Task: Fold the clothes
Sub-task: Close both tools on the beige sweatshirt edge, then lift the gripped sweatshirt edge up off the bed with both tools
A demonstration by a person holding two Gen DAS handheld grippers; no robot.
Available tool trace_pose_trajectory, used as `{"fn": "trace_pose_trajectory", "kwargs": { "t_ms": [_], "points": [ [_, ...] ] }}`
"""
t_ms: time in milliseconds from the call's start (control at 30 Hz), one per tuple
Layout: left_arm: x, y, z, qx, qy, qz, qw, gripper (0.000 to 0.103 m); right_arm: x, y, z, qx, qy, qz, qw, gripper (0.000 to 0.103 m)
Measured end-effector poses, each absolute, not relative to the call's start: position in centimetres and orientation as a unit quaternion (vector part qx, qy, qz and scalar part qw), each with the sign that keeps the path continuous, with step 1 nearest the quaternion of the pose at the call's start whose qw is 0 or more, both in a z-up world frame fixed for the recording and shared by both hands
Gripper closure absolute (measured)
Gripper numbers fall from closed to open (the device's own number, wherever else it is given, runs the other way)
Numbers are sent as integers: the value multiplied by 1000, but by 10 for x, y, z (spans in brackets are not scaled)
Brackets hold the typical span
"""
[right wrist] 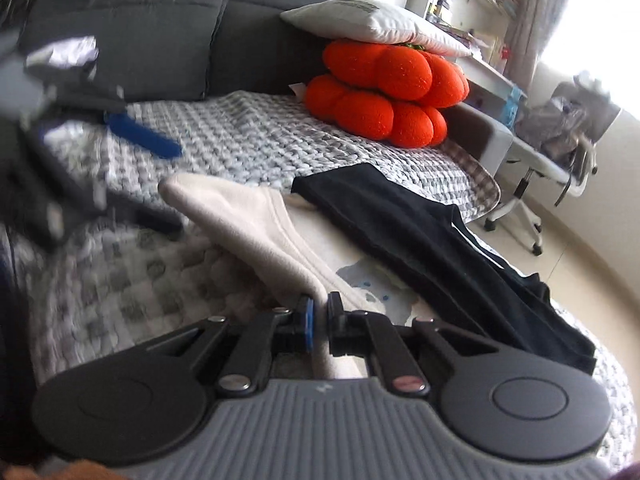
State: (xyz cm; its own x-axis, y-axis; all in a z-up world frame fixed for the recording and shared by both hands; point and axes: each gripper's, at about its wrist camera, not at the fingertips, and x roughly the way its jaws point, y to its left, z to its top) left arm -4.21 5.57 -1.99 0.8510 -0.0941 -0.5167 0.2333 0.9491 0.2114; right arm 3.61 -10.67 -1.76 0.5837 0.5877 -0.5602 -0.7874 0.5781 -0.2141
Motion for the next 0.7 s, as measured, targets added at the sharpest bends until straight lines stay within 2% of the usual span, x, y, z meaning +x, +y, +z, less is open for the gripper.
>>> {"fn": "trace_pose_trajectory", "kwargs": {
  "t_ms": [133,233,267,300,367,400,467,700],
  "points": [
    [-31,39,-35,241,246,-74,936,32,36,-104,-19,-228,222,405,857,97],
    [-20,32,-44,270,261,-76,924,34,35,-101,-20,-232,223,409,854,97],
    [-17,31,-47,278,267,-76,919,42,35,-100,-21,-233,223,410,853,97],
    [-17,30,-48,285,267,-69,918,58,39,-98,-21,-234,223,410,853,97],
    [-14,33,-47,282,269,-57,919,77,39,-98,-22,-236,222,411,852,97],
    [-14,37,-46,274,271,-54,921,85,39,-97,-24,-239,221,411,851,97],
    [-13,43,-44,254,277,-55,925,92,38,-97,-26,-244,220,412,850,97],
    [-10,50,-41,214,288,-53,932,94,18,-94,-48,-316,214,392,837,93]
  ]
}}
